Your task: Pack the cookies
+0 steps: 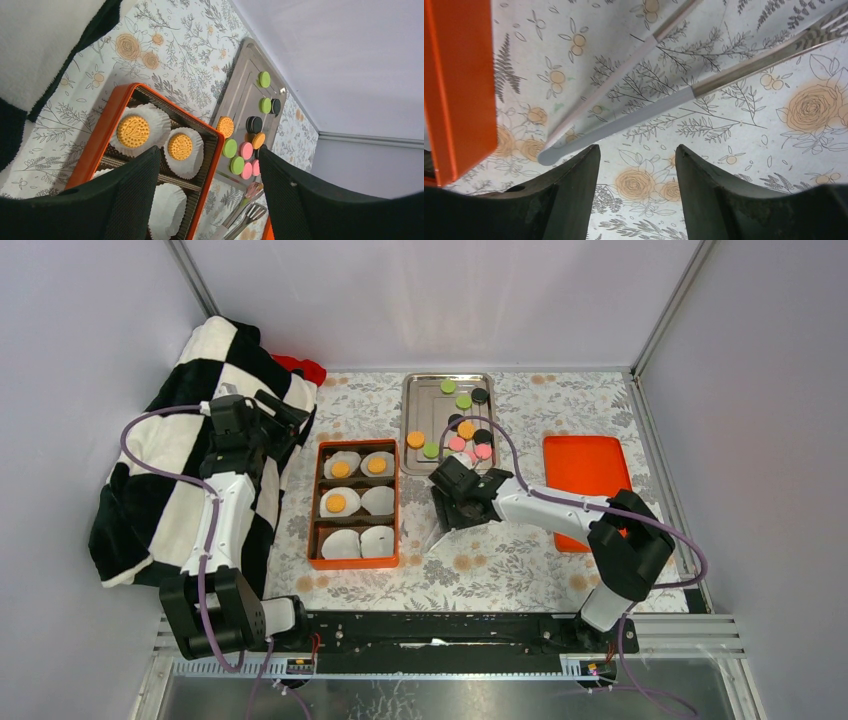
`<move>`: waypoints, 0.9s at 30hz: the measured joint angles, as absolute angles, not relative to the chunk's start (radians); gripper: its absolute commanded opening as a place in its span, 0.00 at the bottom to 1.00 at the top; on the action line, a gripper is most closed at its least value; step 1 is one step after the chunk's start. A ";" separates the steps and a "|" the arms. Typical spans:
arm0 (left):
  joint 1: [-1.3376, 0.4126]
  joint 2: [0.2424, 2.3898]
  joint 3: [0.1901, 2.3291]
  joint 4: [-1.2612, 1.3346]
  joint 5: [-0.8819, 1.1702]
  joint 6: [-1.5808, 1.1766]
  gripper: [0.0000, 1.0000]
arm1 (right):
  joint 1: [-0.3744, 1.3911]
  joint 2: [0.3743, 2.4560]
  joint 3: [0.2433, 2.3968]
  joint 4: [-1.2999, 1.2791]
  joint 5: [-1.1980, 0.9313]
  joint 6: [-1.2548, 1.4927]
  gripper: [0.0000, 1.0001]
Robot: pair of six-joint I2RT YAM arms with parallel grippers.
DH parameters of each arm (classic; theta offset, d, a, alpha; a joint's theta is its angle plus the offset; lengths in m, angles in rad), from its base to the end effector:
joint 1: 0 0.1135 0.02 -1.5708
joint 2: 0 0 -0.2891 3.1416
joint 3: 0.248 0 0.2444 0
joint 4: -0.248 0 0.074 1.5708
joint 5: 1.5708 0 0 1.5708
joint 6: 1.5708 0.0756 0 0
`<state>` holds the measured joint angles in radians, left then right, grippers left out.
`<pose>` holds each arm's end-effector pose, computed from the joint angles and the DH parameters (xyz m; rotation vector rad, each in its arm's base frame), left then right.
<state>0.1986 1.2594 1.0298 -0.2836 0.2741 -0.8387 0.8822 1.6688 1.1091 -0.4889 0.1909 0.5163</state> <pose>0.3017 0.0398 0.3211 -0.9055 1.9323 -0.6695 0.2366 0.2649 0.1978 -0.4092 2.5790 0.2577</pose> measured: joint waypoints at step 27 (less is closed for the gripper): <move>0.197 1.272 1.031 -0.290 0.242 -0.805 0.77 | 0.898 1.824 1.147 -0.508 0.083 0.761 0.16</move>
<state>0.1970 1.2720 1.0313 -0.2897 0.2417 -0.8051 0.8978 1.8240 1.1465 -0.5079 0.0834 0.7612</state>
